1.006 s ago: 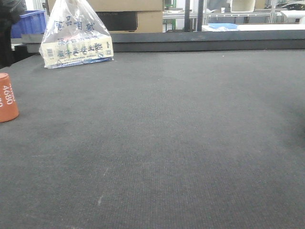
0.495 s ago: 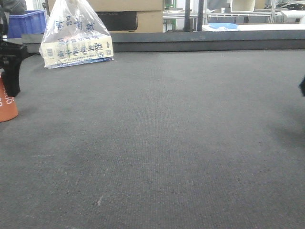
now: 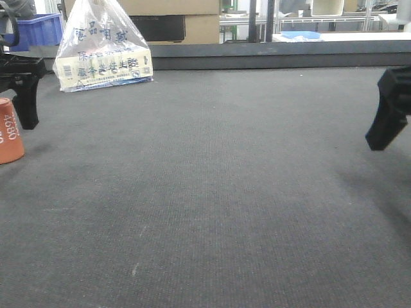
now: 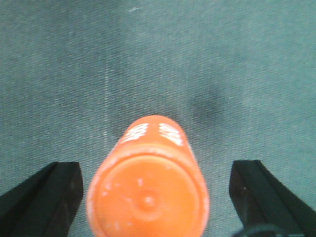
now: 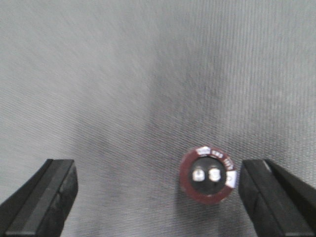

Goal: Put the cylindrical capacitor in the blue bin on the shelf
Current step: 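Lower both grippers and close them around the two capacitors, then lift both held capacitors up off the felt table, then drive the base to the steel shelf holding both capacitors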

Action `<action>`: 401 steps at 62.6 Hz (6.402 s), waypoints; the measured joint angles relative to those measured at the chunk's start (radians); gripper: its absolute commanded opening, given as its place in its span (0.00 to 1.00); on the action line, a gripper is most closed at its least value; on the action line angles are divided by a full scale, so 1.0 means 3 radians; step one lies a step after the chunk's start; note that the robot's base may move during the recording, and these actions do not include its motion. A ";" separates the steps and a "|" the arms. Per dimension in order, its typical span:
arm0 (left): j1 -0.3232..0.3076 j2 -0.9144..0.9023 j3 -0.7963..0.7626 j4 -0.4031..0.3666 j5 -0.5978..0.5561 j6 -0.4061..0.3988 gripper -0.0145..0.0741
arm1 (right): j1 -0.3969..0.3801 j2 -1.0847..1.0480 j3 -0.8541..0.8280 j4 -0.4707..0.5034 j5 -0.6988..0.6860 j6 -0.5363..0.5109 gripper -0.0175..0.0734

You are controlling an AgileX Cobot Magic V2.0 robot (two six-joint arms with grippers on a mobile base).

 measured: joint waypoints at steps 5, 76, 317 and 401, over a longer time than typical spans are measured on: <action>0.0000 0.0000 0.0000 -0.0007 -0.0013 0.0000 0.72 | 0.0000 0.0064 0.0000 -0.0077 0.0000 0.0000 0.80; 0.0000 0.0000 0.0000 -0.0020 -0.0032 -0.0005 0.72 | -0.0155 0.0448 0.0000 -0.0072 -0.0222 0.0177 0.20; 0.0000 -0.5054 0.2910 0.0259 -0.3112 -0.0022 0.04 | -0.0155 -0.2812 0.0591 -0.0059 -0.1049 0.0025 0.01; 0.0000 -0.5055 0.2910 0.0265 -0.3112 -0.0022 0.04 | -0.0155 -0.2825 0.0591 -0.0059 -0.1049 0.0025 0.01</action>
